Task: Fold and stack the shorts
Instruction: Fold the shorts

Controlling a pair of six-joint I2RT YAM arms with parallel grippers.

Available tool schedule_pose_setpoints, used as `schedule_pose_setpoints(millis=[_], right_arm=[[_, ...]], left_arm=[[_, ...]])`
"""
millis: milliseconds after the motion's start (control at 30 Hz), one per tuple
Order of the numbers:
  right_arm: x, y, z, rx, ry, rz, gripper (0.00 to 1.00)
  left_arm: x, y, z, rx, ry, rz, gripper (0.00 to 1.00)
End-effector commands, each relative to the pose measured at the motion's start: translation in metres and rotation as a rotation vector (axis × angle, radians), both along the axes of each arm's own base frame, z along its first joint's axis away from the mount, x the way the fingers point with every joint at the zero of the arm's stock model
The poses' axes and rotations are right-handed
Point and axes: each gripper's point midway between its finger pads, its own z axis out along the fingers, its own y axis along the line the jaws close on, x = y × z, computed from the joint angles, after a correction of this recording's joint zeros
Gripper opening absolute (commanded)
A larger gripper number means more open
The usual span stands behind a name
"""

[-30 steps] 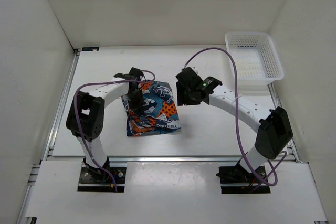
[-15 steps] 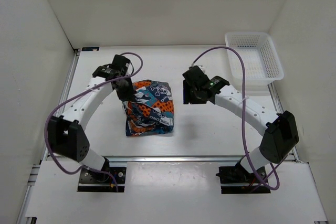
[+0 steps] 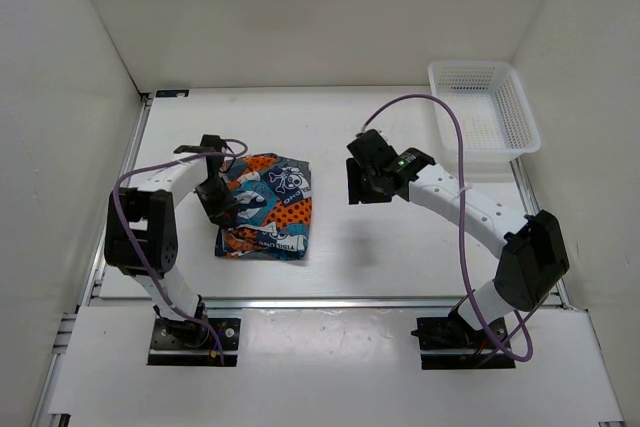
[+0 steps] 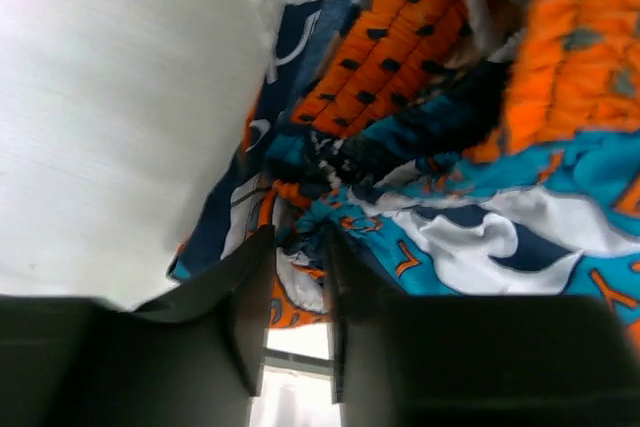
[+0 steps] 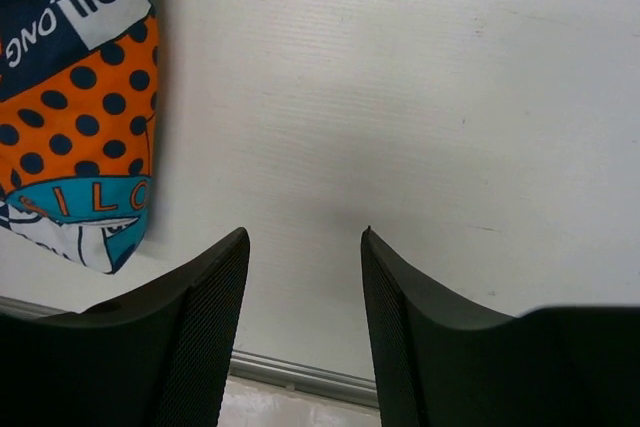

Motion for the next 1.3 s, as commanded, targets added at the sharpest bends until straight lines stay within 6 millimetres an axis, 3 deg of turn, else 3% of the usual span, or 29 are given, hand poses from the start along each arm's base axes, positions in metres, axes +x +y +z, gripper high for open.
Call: schedule_pose_setpoints(millis=[0,67,133,200,267,300,400,500,533,600,633,700,767,867,900,967,1000,1033,1067,1100,1200,1267], right_arm=[[-0.005,0.018,0.003,0.045,-0.002,0.089,0.53],[-0.01,0.028,0.004,0.053,0.002,0.118,0.49],[-0.015,0.051,0.007,0.079,-0.003,0.181,0.45],[-0.023,0.078,0.015,0.115,-0.006,0.243,0.39],[-0.033,0.104,0.007,0.131,0.026,0.297,0.34],[-0.035,0.121,0.015,0.168,0.021,0.329,0.31],[-0.041,0.148,-0.004,0.171,0.064,0.367,0.21],[-0.044,0.167,-0.04,0.159,0.157,0.355,0.13],[-0.042,0.172,-0.064,0.132,0.199,0.329,0.11],[-0.041,0.174,-0.088,0.105,0.233,0.313,0.07],[-0.041,0.17,-0.113,0.057,0.261,0.301,0.06],[-0.037,0.168,-0.125,0.03,0.26,0.278,0.03],[-0.036,0.164,-0.129,0.01,0.253,0.269,0.03],[-0.026,0.157,-0.085,0.054,0.161,0.257,0.02],[-0.022,0.154,-0.047,0.097,0.084,0.259,0.04],[-0.003,0.133,-0.01,0.086,-0.081,0.188,0.22],[0.002,0.114,0.024,0.109,-0.172,0.151,0.32],[0.006,0.1,0.041,0.097,-0.235,0.129,0.65],[0.012,0.085,0.056,0.084,-0.292,0.092,0.77],[0.012,0.064,0.081,0.093,-0.353,0.053,0.84],[0.02,-0.006,0.109,0.002,-0.447,-0.099,0.94],[0.018,-0.056,0.11,-0.076,-0.457,-0.235,0.95]], left_arm=[[0.029,0.002,0.048,-0.006,-0.185,0.022,0.44],[0.039,0.001,0.078,-0.016,-0.263,0.022,0.54],[0.043,-0.002,0.111,-0.018,-0.332,0.013,0.55],[0.045,-0.005,0.123,-0.023,-0.358,0.004,0.55],[0.048,-0.02,0.13,-0.072,-0.388,-0.028,0.49],[0.051,-0.025,0.126,-0.099,-0.389,-0.035,0.48],[0.067,-0.038,0.092,-0.148,-0.348,-0.072,0.37],[0.075,-0.038,0.045,-0.125,-0.213,-0.094,0.31],[0.076,-0.036,0.033,-0.106,-0.191,-0.099,0.31],[0.084,-0.033,0.011,-0.082,-0.146,-0.094,0.31],[0.087,-0.034,0.005,-0.08,-0.141,-0.103,0.31],[0.089,-0.034,-0.005,-0.076,-0.116,-0.113,0.31],[0.093,-0.036,-0.001,-0.088,-0.128,-0.124,0.31],[0.101,-0.038,0.03,-0.102,-0.203,-0.142,0.37],[0.099,-0.038,0.048,-0.101,-0.226,-0.156,0.4],[0.108,-0.038,0.083,-0.1,-0.301,-0.189,0.48],[0.109,-0.039,0.098,-0.109,-0.327,-0.206,0.53],[0.11,-0.039,0.131,-0.106,-0.385,-0.23,0.63],[0.11,-0.038,0.147,-0.104,-0.413,-0.243,0.65],[0.108,-0.039,0.162,-0.111,-0.441,-0.255,0.73],[0.099,-0.033,0.219,-0.104,-0.561,-0.271,0.76],[0.087,-0.029,0.25,-0.11,-0.643,-0.266,0.76]])
